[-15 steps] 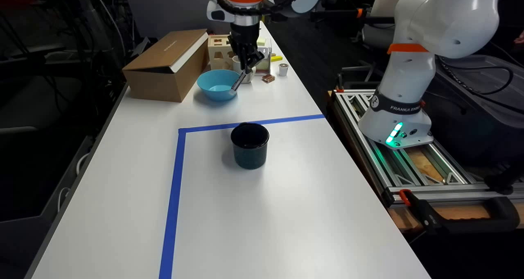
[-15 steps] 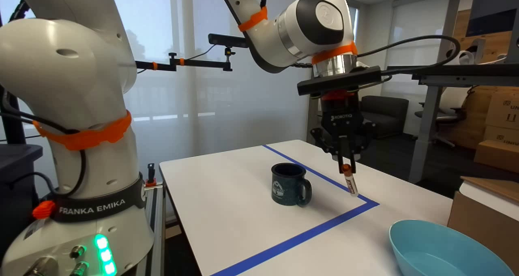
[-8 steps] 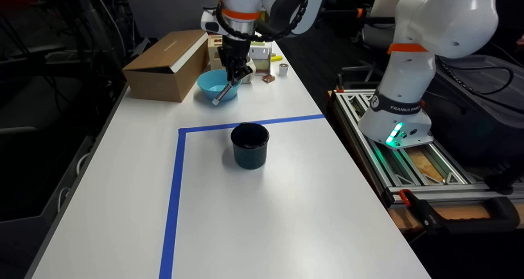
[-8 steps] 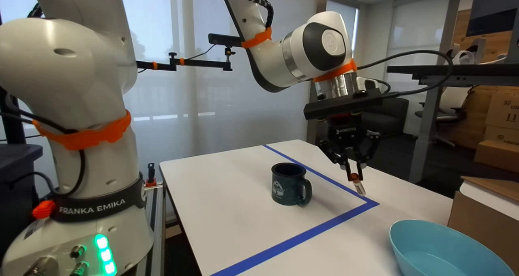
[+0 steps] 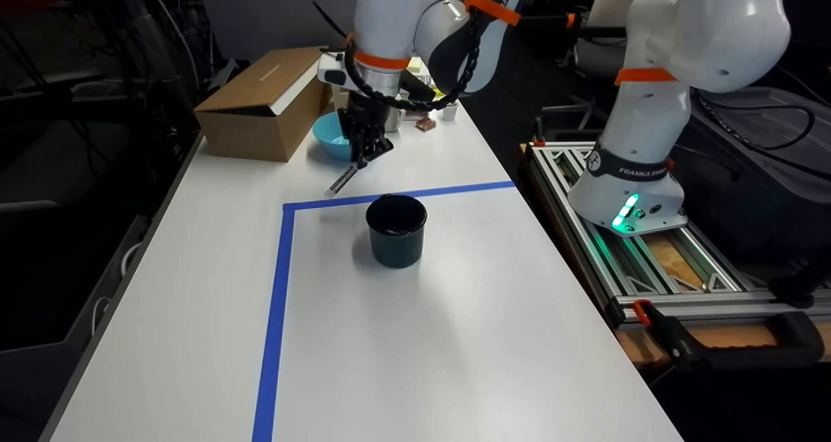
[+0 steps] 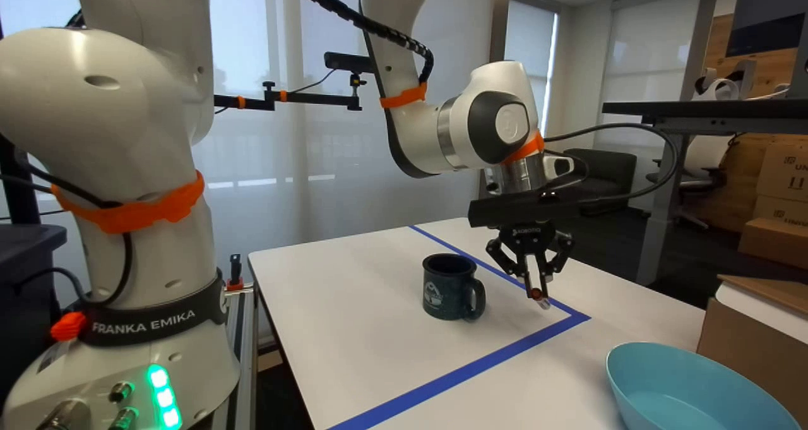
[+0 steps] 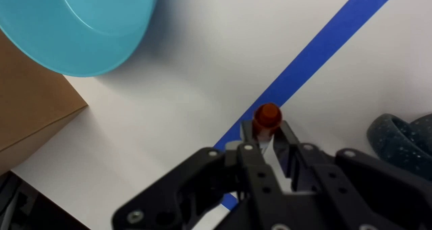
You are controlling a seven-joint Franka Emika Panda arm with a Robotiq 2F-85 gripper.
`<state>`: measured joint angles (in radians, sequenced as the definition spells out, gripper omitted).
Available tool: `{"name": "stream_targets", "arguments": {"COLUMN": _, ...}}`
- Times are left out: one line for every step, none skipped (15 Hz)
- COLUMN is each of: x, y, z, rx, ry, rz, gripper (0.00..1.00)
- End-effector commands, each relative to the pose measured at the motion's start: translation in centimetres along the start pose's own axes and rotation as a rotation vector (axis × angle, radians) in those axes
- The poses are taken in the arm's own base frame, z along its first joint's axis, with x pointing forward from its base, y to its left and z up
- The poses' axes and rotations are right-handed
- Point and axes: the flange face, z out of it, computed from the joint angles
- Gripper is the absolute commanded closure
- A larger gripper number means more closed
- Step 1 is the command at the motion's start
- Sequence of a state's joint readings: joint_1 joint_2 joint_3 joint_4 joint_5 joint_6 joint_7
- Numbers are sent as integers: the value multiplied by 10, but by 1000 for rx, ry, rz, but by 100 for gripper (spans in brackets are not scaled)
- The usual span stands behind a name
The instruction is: Move the marker from the cup to the table
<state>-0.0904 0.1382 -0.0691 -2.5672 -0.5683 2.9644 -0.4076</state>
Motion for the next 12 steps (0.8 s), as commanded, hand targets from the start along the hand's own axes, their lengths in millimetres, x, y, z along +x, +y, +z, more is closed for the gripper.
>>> {"name": "stream_targets", "arguments": {"x": 9, "y": -14, "z": 22, "rx": 32, "ry": 68, "rz": -9, "gripper": 95}}
{"name": "stream_targets", "arguments": {"x": 12, "y": -19, "z": 27, "rx": 43, "ry": 82, "rz": -7, "gripper": 95}}
{"name": "stream_targets", "arguments": {"x": 14, "y": -24, "z": 33, "rx": 56, "ry": 93, "rz": -8, "gripper": 95}}
{"name": "stream_targets", "arguments": {"x": 16, "y": -29, "z": 38, "rx": 74, "ry": 97, "rz": -4, "gripper": 95}}
{"name": "stream_targets", "arguments": {"x": 18, "y": -34, "z": 42, "rx": 92, "ry": 96, "rz": 3, "gripper": 95}}
{"name": "stream_targets", "arguments": {"x": 19, "y": -37, "z": 45, "rx": 109, "ry": 93, "rz": 9, "gripper": 95}}
{"name": "stream_targets", "arguments": {"x": 20, "y": -39, "z": 48, "rx": 128, "ry": 88, "rz": 14, "gripper": 95}}
{"name": "stream_targets", "arguments": {"x": 20, "y": -41, "z": 50, "rx": 144, "ry": 86, "rz": 18, "gripper": 95}}
{"name": "stream_targets", "arguments": {"x": 20, "y": -41, "z": 51, "rx": 155, "ry": 83, "rz": 27, "gripper": 91}}
{"name": "stream_targets", "arguments": {"x": 19, "y": -40, "z": 51, "rx": 165, "ry": 78, "rz": 35, "gripper": 69}}
{"name": "stream_targets", "arguments": {"x": 18, "y": -39, "z": 51, "rx": 174, "ry": 74, "rz": 42, "gripper": 53}}
{"name": "stream_targets", "arguments": {"x": 17, "y": -38, "z": 50, "rx": 181, "ry": 67, "rz": 47, "gripper": 48}}
